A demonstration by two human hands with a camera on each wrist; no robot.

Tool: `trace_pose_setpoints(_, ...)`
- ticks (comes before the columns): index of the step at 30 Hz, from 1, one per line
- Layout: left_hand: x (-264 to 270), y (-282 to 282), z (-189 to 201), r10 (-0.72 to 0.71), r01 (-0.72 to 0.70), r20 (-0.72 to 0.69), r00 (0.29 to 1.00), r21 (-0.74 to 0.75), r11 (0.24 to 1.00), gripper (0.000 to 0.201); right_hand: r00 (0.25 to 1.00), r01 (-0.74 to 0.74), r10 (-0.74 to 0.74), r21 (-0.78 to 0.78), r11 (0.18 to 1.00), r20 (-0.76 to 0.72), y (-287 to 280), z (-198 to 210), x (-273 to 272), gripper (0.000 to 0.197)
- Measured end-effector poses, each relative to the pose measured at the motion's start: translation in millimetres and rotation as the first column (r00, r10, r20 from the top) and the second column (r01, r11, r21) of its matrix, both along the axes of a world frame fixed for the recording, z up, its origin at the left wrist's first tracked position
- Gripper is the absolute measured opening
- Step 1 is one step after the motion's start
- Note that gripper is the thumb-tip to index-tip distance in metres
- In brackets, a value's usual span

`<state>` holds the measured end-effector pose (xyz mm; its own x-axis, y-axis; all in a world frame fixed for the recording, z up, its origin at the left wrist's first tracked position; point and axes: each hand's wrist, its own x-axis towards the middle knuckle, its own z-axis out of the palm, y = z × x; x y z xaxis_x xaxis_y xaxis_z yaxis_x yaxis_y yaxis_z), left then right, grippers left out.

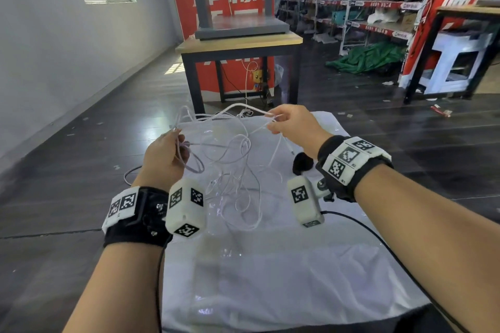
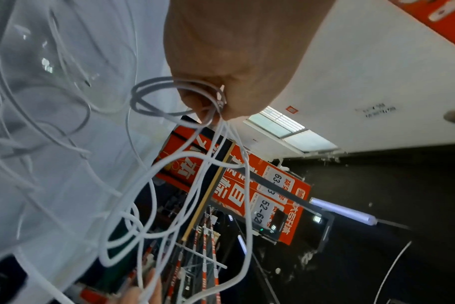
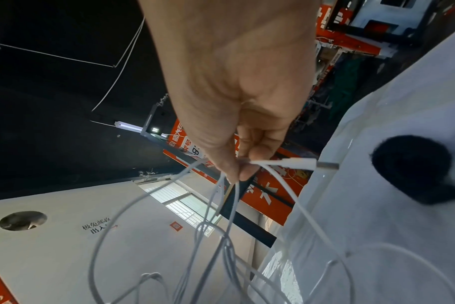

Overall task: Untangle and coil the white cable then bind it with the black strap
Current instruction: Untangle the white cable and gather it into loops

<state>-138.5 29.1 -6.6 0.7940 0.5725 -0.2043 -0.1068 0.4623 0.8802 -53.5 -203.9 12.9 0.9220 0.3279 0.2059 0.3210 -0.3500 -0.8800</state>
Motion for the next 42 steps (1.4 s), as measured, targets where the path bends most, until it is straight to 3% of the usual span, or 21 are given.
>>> trace_pose_setpoints(1,-1,-1,0,0.015,-0.014,-0.011,1.000,0.032,0.999,0.008,1.000,-0.010,0.010,-0.019,1.000,-0.017,-3,1,-1,0.023)
trace_pose_setpoints(3,-1,-6,-3,0.027,-0.013,-0.072,0.997,0.194,0.981,0.024,0.999,-0.011,0.010,-0.029,1.000,-0.037,-9,1,-5,0.022)
trace_pose_setpoints(6,-5,-19,-1,0.068,0.027,-0.153,0.986,0.547,0.837,0.049,0.996,-0.041,0.043,0.018,0.999,-0.076,-15,-2,-11,0.018)
trace_pose_setpoints(9,-7,-36,13,0.045,0.040,-0.085,0.995,0.788,0.614,0.045,0.990,-0.077,0.086,0.080,0.994,-0.115,-18,-5,-17,0.017)
trace_pose_setpoints(11,-11,-55,27,-0.127,0.165,-0.118,0.985,0.858,0.487,0.025,0.988,-0.090,0.102,0.107,0.990,-0.116,-18,-5,-21,0.014)
trace_pose_setpoints(12,-12,-64,32,-0.233,0.256,-0.171,0.957,0.876,0.410,0.026,0.987,-0.095,0.109,0.119,0.988,-0.116,-18,-4,-24,0.013)
trace_pose_setpoints(13,-13,-72,34,-0.312,0.342,-0.248,0.917,0.892,0.296,0.030,0.987,-0.098,0.114,0.131,0.987,-0.116,-18,-4,-26,0.013)
trace_pose_setpoints(15,-11,-83,34,-0.323,0.429,-0.402,0.857,0.903,0.015,0.038,0.986,-0.103,0.121,0.150,0.983,-0.117,-19,-1,-30,0.014)
trace_pose_setpoints(16,-9,-87,33,-0.311,0.441,-0.435,0.845,0.896,-0.055,0.035,0.986,-0.106,0.124,0.150,0.983,-0.115,-20,1,-32,0.016)
trace_pose_setpoints(17,-8,-88,32,-0.319,0.445,-0.434,0.842,0.895,-0.042,0.026,0.986,-0.109,0.126,0.142,0.984,-0.112,-21,2,-34,0.017)
trace_pose_setpoints(18,-10,-90,33,-0.353,0.450,-0.411,0.841,0.892,0.033,0.021,0.986,-0.111,0.126,0.129,0.985,-0.111,-23,4,-36,0.019)
trace_pose_setpoints(21,-11,-87,40,-0.363,0.420,-0.278,0.889,0.810,0.409,0.026,0.981,-0.096,0.105,0.065,0.993,-0.163,-29,3,-38,0.031)
trace_pose_setpoints(24,-12,-75,52,-0.221,0.231,-0.101,0.970,0.659,0.716,0.021,0.943,-0.108,0.098,-0.016,0.994,-0.318,-34,-5,-41,0.028)
trace_pose_setpoints(28,-16,-54,66,0.001,-0.048,0.090,0.996,0.517,0.855,0.022,0.922,-0.114,0.077,-0.075,0.991,-0.380,-39,-15,-46,0.016)
trace_pose_setpoints(31,-21,-39,62,0.053,-0.059,0.025,0.998,0.472,0.879,0.018,0.920,-0.075,0.073,0.011,0.997,-0.384,-41,-18,-49,0.011)
trace_pose_setpoints(33,-25,-32,50,0.020,0.043,-0.130,0.991,0.465,0.884,0.033,0.923,-0.064,0.087,0.073,0.995,-0.374,-43,-20,-52,0.010)
trace_pose_setpoints(34,-27,-30,42,0.029,0.125,-0.255,0.967,0.568,0.813,0.044,0.922,-0.068,0.102,0.104,0.992,-0.374,-44,-20,-54,0.010)
trace_pose_setpoints(36,-34,-33,29,0.147,0.289,-0.409,0.901,0.815,0.503,0.061,0.916,-0.086,0.139,0.153,0.984,-0.377,-45,-22,-57,0.009)
trace_pose_setpoints(38,-41,-46,24,0.188,0.272,-0.321,0.928,0.930,0.246,0.060,0.917,-0.098,0.162,0.189,0.977,-0.363,-45,-22,-60,0.010)
trace_pose_setpoints(39,-42,-53,24,0.133,0.244,-0.273,0.953,0.949,0.197,0.050,0.920,-0.102,0.170,0.201,0.974,-0.354,-45,-21,-61,0.012)
trace_pose_setpoints(42,-44,-83,26,-0.049,0.285,-0.283,0.958,0.915,0.285,0.023,0.921,-0.121,0.197,0.234,0.965,-0.336,-41,-16,-66,0.011)
